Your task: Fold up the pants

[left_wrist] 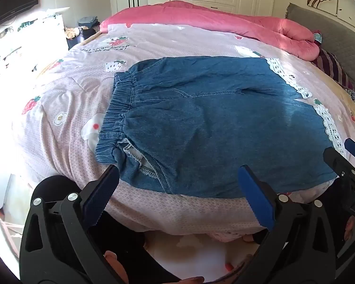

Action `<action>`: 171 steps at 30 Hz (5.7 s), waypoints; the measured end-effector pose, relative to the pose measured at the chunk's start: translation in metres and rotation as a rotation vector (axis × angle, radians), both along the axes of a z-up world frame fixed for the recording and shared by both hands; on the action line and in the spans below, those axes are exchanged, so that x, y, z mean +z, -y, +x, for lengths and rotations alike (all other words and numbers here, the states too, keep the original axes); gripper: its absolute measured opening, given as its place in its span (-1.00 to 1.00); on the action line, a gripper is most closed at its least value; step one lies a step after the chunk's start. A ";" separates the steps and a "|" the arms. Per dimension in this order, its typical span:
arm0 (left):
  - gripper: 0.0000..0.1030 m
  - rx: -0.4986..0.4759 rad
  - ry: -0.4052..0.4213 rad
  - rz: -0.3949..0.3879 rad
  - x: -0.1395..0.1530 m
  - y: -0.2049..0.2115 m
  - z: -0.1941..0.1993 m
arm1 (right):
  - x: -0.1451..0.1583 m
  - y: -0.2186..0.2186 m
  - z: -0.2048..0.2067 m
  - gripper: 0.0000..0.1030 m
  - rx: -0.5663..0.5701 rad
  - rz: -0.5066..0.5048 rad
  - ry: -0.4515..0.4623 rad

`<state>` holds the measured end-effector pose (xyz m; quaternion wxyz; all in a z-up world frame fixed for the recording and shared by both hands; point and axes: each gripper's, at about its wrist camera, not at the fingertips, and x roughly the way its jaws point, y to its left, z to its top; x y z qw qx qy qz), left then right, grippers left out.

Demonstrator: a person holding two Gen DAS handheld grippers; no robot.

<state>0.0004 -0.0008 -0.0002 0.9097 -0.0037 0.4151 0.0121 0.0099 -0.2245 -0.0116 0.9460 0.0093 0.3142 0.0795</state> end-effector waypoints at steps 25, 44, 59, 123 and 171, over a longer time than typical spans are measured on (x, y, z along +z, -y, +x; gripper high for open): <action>0.83 0.001 0.010 0.000 0.002 0.000 -0.001 | 0.005 -0.002 -0.002 0.92 0.004 -0.019 0.006; 0.83 -0.007 0.011 -0.008 0.001 0.002 -0.001 | 0.004 -0.002 -0.002 0.92 -0.004 -0.032 -0.001; 0.83 -0.006 0.000 -0.017 -0.005 0.003 0.002 | -0.002 -0.003 0.004 0.92 -0.003 -0.037 -0.022; -0.99 -0.159 0.130 -0.114 0.001 -0.114 0.233 | -0.016 -0.166 0.362 0.66 0.607 -0.535 -0.142; -0.99 -0.137 0.081 -0.018 -0.019 -0.092 0.010 | -0.030 -0.100 0.045 -0.88 0.670 0.004 -0.216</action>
